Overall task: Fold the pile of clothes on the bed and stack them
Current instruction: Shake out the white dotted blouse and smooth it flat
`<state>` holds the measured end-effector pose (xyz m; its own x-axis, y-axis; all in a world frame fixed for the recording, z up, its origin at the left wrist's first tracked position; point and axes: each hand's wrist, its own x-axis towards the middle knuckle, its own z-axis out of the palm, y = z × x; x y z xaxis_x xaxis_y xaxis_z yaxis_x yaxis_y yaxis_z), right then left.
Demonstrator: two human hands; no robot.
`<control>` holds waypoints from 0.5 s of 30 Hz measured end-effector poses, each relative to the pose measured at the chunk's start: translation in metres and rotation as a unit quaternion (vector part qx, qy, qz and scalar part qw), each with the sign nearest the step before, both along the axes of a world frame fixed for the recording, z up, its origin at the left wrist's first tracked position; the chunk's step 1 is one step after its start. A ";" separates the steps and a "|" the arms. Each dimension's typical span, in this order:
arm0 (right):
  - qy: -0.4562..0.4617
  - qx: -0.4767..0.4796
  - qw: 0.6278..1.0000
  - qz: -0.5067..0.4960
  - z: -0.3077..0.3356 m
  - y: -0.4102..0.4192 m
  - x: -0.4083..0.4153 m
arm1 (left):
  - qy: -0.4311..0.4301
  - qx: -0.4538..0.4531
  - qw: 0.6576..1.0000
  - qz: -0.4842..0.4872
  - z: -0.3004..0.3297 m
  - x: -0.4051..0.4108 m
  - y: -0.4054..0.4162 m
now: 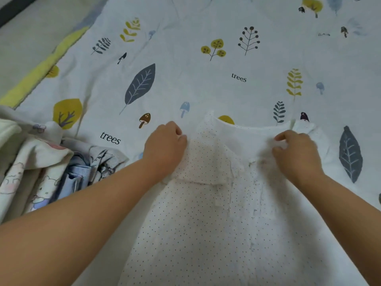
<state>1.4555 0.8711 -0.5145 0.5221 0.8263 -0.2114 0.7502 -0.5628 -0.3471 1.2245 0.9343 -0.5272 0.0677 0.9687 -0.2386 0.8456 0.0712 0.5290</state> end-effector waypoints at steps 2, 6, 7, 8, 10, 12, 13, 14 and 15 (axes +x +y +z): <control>-0.069 -0.008 0.996 -0.048 -0.006 -0.005 0.022 | 0.019 -0.029 0.999 0.006 -0.013 0.006 0.006; -0.105 -0.038 0.982 -0.151 -0.018 -0.013 0.061 | -0.027 -0.046 0.998 -0.022 -0.031 0.033 0.017; -0.087 -0.058 0.979 -0.175 -0.023 -0.015 0.067 | -0.044 -0.057 0.997 -0.037 -0.035 0.039 0.020; -0.064 -0.070 0.977 -0.189 -0.026 -0.015 0.071 | -0.045 -0.066 0.995 -0.063 -0.036 0.043 0.021; -0.022 -0.073 0.981 -0.177 -0.033 -0.015 0.079 | -0.013 -0.035 0.993 -0.115 -0.040 0.049 0.022; -0.010 -0.065 0.988 -0.142 -0.037 -0.011 0.087 | -0.003 0.040 0.992 -0.120 -0.042 0.052 0.025; -0.015 -0.050 0.990 -0.128 -0.037 -0.008 0.090 | -0.010 0.082 0.990 -0.111 -0.042 0.052 0.027; -0.023 -0.022 0.992 -0.120 -0.035 -0.004 0.093 | -0.019 0.125 0.987 -0.097 -0.041 0.052 0.030; -0.033 0.015 0.992 -0.119 -0.033 0.001 0.096 | -0.024 0.164 0.983 -0.080 -0.040 0.052 0.033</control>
